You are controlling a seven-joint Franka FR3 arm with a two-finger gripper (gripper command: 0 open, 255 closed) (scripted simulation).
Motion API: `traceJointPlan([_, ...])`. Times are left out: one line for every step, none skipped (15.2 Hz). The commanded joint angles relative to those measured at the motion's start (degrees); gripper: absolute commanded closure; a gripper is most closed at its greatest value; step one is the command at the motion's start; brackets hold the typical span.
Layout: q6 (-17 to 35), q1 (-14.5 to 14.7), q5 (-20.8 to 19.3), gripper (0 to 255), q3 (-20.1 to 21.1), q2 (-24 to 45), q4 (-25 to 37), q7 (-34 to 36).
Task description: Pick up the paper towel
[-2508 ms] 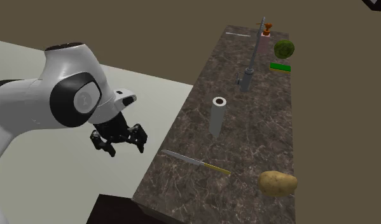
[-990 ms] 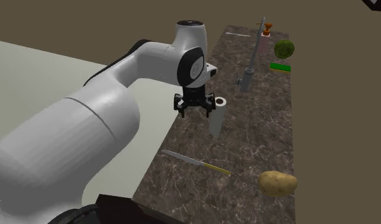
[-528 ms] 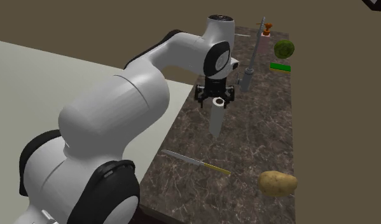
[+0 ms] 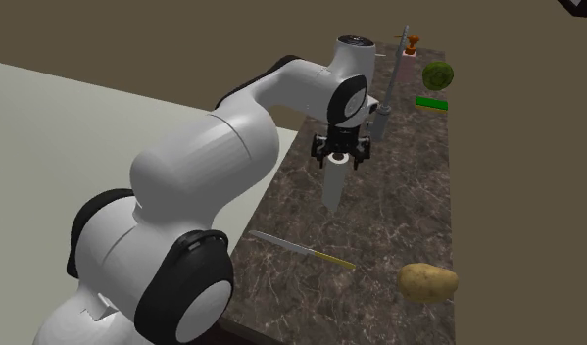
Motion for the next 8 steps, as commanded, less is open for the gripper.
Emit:
traceJointPlan([1.8,0.2,-0.1,0,0.1,-0.3,-2.1,0.1])
traceJointPlan([2.2,0.2,-0.1,0,0.1,-0.3,-2.5,0.1])
traceJointPlan([2.2,0.2,-0.1,0,0.1,-0.3,-2.5,0.1])
traceJointPlan([2.4,0.2,-0.2,255,0.0,-0.5,-2.8,0.1])
traceJointPlan([2.4,0.2,-0.1,255,0.0,-0.5,-2.8,0.1])
traceJointPlan([2.4,0.2,-0.1,255,0.0,-0.5,-2.9,0.1])
traceJointPlan([2.4,0.2,-0.2,255,0.0,-0.6,-3.0,0.1])
traceJointPlan([2.4,0.2,-0.2,255,0.0,-0.6,-3.0,0.1])
